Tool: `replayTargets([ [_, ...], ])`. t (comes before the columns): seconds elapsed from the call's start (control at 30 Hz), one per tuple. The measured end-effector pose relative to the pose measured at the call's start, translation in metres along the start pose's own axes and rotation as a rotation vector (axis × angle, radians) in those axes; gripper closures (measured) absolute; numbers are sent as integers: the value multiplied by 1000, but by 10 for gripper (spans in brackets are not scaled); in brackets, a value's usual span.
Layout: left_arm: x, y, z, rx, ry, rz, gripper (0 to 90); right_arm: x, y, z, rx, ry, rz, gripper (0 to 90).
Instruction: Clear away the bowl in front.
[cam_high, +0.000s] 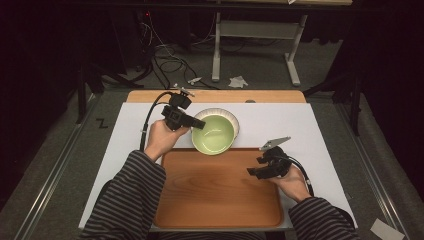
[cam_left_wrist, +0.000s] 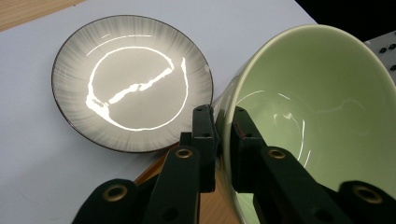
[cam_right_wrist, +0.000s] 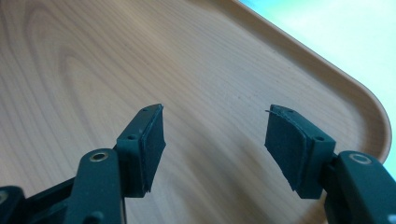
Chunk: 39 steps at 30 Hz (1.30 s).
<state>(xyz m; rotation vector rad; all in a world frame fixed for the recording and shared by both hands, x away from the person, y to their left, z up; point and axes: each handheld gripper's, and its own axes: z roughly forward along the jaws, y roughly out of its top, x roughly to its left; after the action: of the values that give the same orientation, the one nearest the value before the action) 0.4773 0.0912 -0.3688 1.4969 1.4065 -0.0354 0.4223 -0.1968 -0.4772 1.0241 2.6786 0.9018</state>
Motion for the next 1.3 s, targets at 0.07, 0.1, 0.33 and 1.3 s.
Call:
replayTargets([
  [0.07,-1,-3,-1,-4,9,17,831,0,0,0,-1,2,0,391],
  [0.1,-1,-3,-1,-4,9,17,831,0,0,0,-1,2,0,391],
  [0.33,-3,-13,-4,24,3,31,831,0,0,0,0,3,2,391],
  [1.3,9,-44,-16,63,-8,13,830,0,0,0,1,1,7,391],
])
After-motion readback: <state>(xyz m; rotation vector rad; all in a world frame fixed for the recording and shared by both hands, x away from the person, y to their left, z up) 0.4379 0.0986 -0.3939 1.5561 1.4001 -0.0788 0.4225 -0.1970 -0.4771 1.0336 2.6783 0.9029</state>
